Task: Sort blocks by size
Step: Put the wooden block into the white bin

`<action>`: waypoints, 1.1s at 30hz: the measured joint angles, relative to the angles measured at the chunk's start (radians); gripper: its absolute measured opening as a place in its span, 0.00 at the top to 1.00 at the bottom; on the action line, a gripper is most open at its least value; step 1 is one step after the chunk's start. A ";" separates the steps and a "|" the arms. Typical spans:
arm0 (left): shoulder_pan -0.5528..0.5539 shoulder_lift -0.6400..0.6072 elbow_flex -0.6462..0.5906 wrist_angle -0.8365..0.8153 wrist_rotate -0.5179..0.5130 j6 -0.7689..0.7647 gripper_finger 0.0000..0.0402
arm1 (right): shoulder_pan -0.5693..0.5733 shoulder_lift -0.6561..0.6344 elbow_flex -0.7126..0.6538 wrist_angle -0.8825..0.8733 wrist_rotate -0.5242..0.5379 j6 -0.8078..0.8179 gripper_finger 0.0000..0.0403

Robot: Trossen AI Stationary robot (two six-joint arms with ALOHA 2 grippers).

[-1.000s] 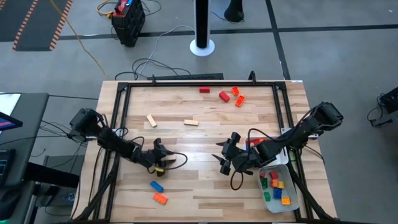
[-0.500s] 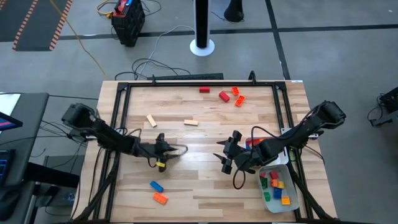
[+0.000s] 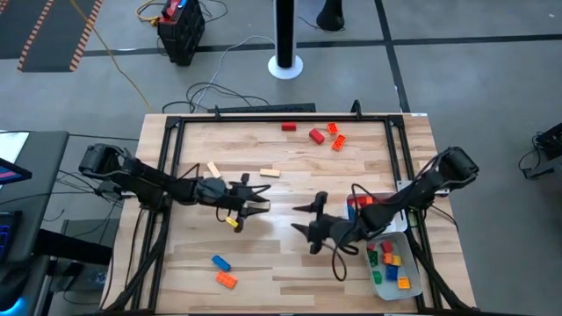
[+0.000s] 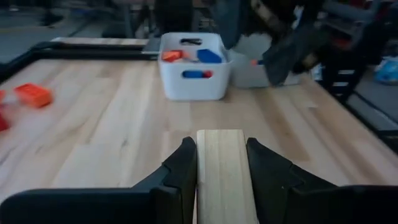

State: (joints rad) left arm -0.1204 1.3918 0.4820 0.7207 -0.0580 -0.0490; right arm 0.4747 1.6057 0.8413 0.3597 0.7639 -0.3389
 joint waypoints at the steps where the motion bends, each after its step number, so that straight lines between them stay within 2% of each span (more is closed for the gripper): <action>1: 0.006 0.001 0.016 -0.010 0.020 0.000 0.74 | 0.004 0.015 0.000 0.036 0.001 -0.097 0.32; 4: 0.025 0.002 0.055 -0.057 0.073 -0.011 0.74 | 0.004 0.065 0.000 0.152 0.002 -0.384 0.32; 6: 0.039 0.002 0.078 -0.081 0.109 -0.022 0.74 | 0.001 0.097 0.006 0.225 0.006 -0.518 0.32; 14: 0.050 0.001 0.112 -0.111 0.177 -0.072 0.74 | -0.049 0.188 0.120 0.254 0.034 -0.788 0.32; 20: 0.047 0.001 0.111 -0.127 0.188 -0.094 0.74 | -0.073 0.202 0.178 0.168 0.020 -0.790 0.32; 29: 0.043 0.001 0.111 -0.118 0.224 -0.097 0.73 | -0.110 0.202 0.202 0.123 -0.086 -0.770 0.32; 33: 0.035 0.001 0.111 -0.119 0.232 -0.096 0.73 | -0.132 0.202 0.202 0.124 -0.171 -0.761 0.35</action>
State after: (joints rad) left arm -0.0857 1.3926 0.5934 0.6022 0.1735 -0.1454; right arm 0.3429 1.8076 1.0435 0.4841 0.5924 -1.1002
